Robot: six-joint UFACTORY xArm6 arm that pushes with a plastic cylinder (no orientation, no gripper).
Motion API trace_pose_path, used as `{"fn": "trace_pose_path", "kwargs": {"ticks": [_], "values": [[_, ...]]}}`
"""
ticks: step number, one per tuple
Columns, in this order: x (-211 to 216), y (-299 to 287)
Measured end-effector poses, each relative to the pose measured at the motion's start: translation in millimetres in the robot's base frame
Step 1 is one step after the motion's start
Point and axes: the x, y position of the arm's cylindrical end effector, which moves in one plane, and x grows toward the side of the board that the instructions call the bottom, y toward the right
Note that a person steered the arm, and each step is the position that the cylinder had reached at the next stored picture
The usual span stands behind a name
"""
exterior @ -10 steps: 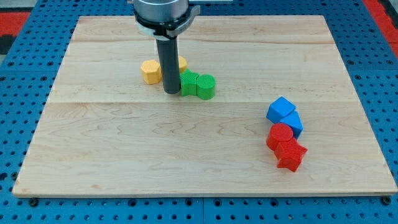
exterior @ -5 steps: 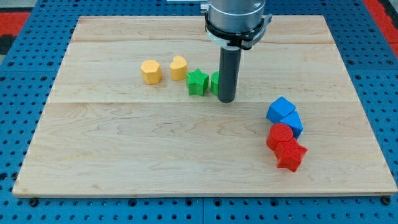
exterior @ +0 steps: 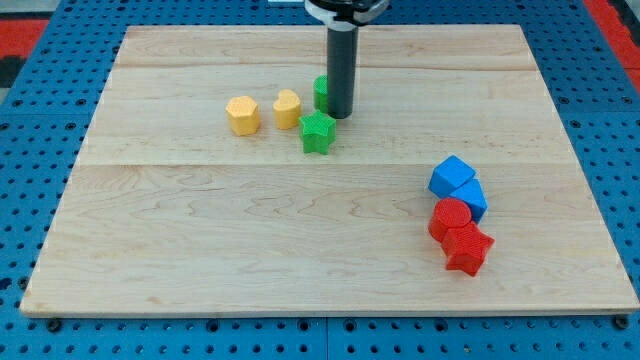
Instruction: Push the green circle to the top center
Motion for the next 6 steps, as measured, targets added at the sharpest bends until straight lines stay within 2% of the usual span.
{"fn": "trace_pose_path", "kwargs": {"ticks": [3,4,5,6], "values": [[-63.9,-65.4],[-90.3,-69.8],[-104.2,-23.3],[-89.2,-19.0]]}}
